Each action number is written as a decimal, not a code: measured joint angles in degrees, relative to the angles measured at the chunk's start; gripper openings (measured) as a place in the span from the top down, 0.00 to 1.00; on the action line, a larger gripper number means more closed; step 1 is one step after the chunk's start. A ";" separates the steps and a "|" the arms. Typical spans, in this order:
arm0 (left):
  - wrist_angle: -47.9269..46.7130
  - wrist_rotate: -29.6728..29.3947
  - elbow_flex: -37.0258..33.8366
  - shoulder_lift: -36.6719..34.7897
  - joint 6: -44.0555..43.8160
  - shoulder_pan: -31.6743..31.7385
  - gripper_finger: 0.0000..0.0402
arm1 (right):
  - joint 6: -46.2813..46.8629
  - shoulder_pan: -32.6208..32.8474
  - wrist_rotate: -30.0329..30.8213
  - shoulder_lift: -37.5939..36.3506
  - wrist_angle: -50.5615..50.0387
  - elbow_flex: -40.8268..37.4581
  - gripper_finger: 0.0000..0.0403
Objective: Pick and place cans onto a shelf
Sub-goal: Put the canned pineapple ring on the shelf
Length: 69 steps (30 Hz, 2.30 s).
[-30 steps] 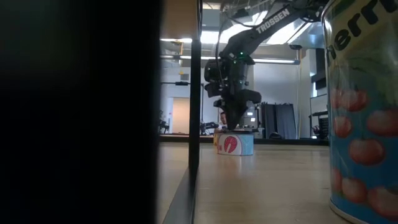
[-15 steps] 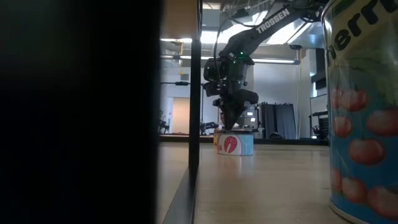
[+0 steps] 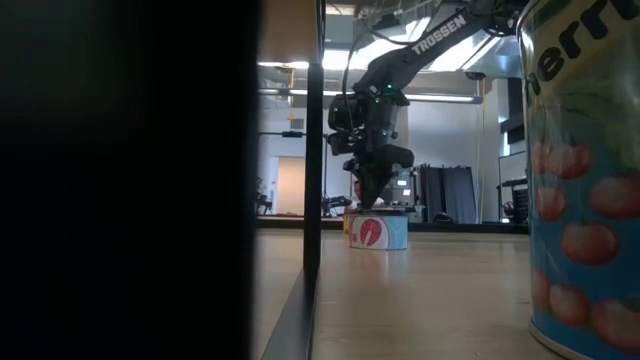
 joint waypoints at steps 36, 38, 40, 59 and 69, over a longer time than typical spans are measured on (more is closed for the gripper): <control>0.00 -0.01 0.00 0.00 0.01 0.00 0.92 | 6.21 0.00 0.54 0.87 0.76 -0.08 0.86; 0.00 -0.02 0.00 0.00 0.01 0.00 0.92 | 6.11 0.04 2.04 1.20 1.09 -0.11 0.86; 0.00 -0.02 0.01 0.00 0.01 0.01 0.92 | 6.07 0.02 2.49 1.24 1.21 -0.13 0.86; 0.00 -0.02 0.00 0.00 0.01 0.01 0.92 | 5.77 0.04 1.84 1.22 0.58 0.18 0.86; 0.00 0.00 0.02 0.00 0.01 0.01 0.92 | 5.73 0.04 -1.57 1.14 -0.39 0.92 0.90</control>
